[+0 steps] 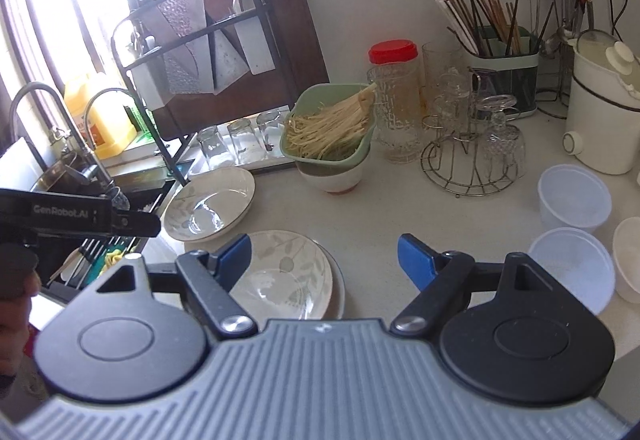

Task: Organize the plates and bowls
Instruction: 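Move both grippers to the rim of the leaf plate by the dish rack, then close the left gripper on the second leaf plate rim while the right gripper clamps it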

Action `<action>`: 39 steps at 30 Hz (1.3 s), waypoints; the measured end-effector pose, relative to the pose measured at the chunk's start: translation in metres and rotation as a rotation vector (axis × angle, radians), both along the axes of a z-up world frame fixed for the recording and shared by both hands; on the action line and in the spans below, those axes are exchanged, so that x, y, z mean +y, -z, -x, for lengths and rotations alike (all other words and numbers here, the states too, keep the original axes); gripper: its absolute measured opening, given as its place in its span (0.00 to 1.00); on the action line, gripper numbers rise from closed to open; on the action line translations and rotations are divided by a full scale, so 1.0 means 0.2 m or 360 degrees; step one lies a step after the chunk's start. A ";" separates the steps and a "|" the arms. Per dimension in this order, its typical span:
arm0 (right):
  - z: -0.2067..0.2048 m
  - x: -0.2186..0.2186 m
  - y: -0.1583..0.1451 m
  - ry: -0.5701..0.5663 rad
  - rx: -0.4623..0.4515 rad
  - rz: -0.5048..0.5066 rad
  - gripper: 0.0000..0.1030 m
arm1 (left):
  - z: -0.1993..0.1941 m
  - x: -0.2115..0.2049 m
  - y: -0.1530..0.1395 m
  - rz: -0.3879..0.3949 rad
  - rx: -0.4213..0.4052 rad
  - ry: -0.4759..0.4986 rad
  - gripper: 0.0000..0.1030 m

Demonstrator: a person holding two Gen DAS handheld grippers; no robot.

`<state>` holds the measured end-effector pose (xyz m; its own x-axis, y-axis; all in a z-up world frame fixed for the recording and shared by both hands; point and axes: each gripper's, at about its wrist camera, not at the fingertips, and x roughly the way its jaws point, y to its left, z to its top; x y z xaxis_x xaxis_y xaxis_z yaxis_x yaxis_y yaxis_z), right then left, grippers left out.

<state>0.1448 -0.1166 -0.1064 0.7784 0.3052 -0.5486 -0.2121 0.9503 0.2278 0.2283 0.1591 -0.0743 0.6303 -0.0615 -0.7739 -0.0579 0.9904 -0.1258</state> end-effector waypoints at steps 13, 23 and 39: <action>-0.33 0.25 0.17 -0.0023 0.0171 -0.0005 0.79 | -0.37 0.37 0.19 0.0013 0.0021 -0.0141 0.92; -0.62 0.51 0.25 -0.0161 0.0227 -0.0006 0.79 | -0.62 0.65 0.35 0.0009 0.0050 -0.0177 0.91; -1.05 0.86 0.55 -0.0265 0.0419 -0.0049 0.48 | -0.84 0.96 0.67 0.0196 0.0204 -0.0195 0.51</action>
